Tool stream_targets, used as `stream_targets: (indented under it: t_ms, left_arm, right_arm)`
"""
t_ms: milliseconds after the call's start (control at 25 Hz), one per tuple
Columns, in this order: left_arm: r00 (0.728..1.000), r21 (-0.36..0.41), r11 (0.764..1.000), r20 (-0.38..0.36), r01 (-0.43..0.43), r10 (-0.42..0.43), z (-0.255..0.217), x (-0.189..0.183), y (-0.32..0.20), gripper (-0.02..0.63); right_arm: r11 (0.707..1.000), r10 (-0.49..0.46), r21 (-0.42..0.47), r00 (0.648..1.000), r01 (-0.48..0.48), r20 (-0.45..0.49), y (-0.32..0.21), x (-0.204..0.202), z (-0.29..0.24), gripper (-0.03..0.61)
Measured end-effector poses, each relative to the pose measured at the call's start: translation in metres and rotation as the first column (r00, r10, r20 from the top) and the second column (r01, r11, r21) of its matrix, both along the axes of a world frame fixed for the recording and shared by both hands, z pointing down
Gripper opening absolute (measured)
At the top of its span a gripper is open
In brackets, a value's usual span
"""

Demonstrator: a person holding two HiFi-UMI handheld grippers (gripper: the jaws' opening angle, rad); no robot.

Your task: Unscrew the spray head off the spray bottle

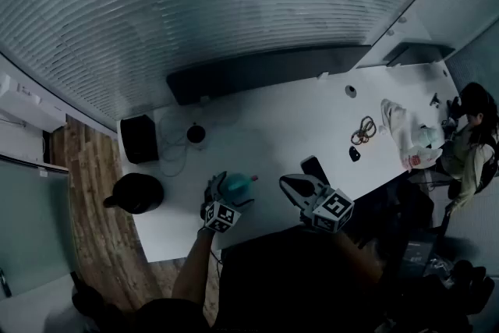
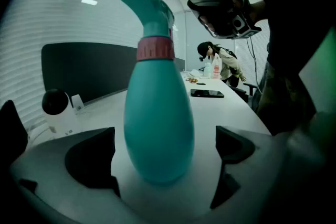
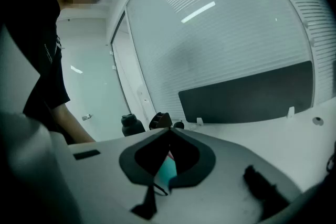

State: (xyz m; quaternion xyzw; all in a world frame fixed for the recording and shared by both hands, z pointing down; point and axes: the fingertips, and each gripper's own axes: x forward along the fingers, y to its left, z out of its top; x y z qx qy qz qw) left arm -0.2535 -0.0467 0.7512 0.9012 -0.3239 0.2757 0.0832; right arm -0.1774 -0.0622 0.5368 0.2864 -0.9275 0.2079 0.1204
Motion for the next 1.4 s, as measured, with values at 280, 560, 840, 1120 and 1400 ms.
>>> stream_targets:
  t_ms: [280, 560, 840, 1120, 1400]
  left_arm:
    - [0.999, 0.016, 0.999, 0.021, -0.032, 0.032, -0.001, 0.002, -0.004, 0.399]
    - [0.983, 0.157, 0.985, 0.182, -0.066, 0.036, -0.035, -0.003, -0.009, 0.393]
    - [0.846, 0.429, 0.902, 0.465, 0.042, -0.261, -0.103, -0.049, -0.037, 0.388]
    - [0.636, 0.636, 0.770, 0.614, -0.047, -0.468, -0.183, -0.043, -0.044, 0.387]
    - [0.545, 0.675, 0.724, 0.664, -0.142, -0.512, -0.219, 0.016, -0.029, 0.387]
  right_arm:
    - [0.999, -0.033, 0.027, 0.999, 0.034, -0.021, 0.005, 0.007, 0.005, 0.000]
    - [0.999, -0.034, -0.027, 0.999, 0.035, 0.029, 0.009, 0.007, 0.003, 0.000]
    - [0.976, -0.084, -0.177, 0.973, 0.123, 0.213, 0.025, 0.002, -0.019, 0.002]
    - [0.847, -0.069, -0.415, 0.844, 0.331, 0.533, 0.047, -0.004, -0.052, 0.169]
    - [0.602, 0.291, -0.658, 0.643, 0.453, 0.709, 0.041, 0.025, -0.042, 0.195]
